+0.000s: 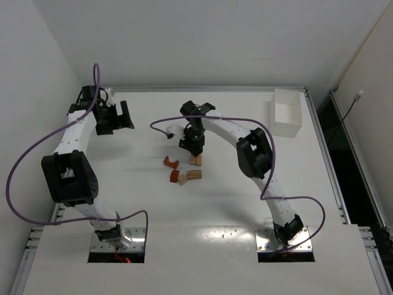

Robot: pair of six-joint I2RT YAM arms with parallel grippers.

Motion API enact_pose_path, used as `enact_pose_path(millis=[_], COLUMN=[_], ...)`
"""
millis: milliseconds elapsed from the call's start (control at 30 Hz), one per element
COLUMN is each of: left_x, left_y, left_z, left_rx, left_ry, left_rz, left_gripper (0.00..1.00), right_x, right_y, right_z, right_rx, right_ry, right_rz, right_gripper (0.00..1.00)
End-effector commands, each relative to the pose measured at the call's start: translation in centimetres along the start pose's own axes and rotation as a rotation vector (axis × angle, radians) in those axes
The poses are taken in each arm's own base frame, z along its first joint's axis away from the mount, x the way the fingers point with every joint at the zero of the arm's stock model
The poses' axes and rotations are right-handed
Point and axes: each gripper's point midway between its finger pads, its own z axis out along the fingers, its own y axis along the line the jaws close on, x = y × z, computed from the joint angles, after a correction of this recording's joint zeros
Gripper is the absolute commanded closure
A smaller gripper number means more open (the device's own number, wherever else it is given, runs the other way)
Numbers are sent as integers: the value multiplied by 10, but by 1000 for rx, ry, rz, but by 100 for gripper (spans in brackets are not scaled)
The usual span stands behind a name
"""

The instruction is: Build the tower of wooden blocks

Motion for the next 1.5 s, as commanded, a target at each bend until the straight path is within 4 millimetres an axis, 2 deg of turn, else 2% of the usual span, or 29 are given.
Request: enact_pose_path(millis=[0,200,333,367,400,433,500,533,567,633,667,700,733,767,800,833,867,900,933,967,1033,1067,1100,1133,1167,1233,1300,1333,1467], left_x=[-17,-17,-20,-14,-13,-10,-5,-2,3,16,23,27,46,61,70,83,108,116,126,150,163,181,191,196,209,220,235,238,238], left_y=[-3,-3,-5,-4,-6,-8,-8,-9,-7,-19,-25,-35,-49,-72,-84,-95,-115,-128,-135,-155,-169,-185,-188,-195,-204,-207,-207,-206,-197], left_z=[-6,-6,-15,-13,-15,-22,-28,-31,-33,-38,-40,-49,-46,-46,-47,-47,-46,-47,-45,-43,-40,-42,-36,-36,-36,-27,-20,-13,11], left_rx=[24,24,26,27,38,41,42,43,33,53,63,87,154,209,235,270,321,351,364,417,411,439,438,454,479,467,454,448,351], left_ry=[-53,-53,-77,-78,-87,-112,-136,-145,-146,-151,-141,-160,-124,-98,-94,-66,-5,4,33,89,108,132,162,170,191,218,262,282,286], left_rz=[2,2,17,18,21,28,44,47,58,120,178,232,286,375,444,494,577,627,675,761,863,931,968,999,1045,1081,1115,1116,1141], left_gripper=[0,0,0,0,0,0,0,0,0,0,0,0,0,0,0,0,0,0,3,5,11,13,14,19,22,28,32,32,32], right_x=[-10,-25,-51,-59,-73,-83,-91,-99,-100,-90,-74,-64,-50,-29,-8,11,37,53,79,98,133,147,156,176,183,202,205,213,220], right_y=[0,7,6,4,5,4,0,-6,-5,-13,-8,-9,-11,-9,-12,-13,-10,-8,-9,-5,-6,0,1,5,5,13,19,21,29], right_z=[2,-10,-54,-69,-103,-123,-161,-209,-230,-265,-287,-297,-305,-291,-303,-300,-281,-280,-289,-275,-276,-271,-269,-265,-263,-266,-271,-271,-277], right_rx=[12,22,85,112,166,204,281,388,418,512,566,608,655,651,693,705,679,675,708,683,697,686,681,674,667,682,680,688,687], right_ry=[-16,-46,-143,-173,-233,-283,-358,-444,-488,-549,-575,-583,-567,-518,-510,-474,-416,-408,-403,-370,-356,-346,-346,-331,-331,-318,-339,-335,-351], right_rz=[-13,-31,-23,-17,-24,-7,27,28,52,95,154,183,209,242,299,345,389,427,488,523,613,641,674,723,742,787,799,818,841], right_gripper=[62,46,39,39,37,35,33,31,31,31,31,31,31,31,31,31,31,31,31,31,31,31,31,31,31,31,31,31,31])
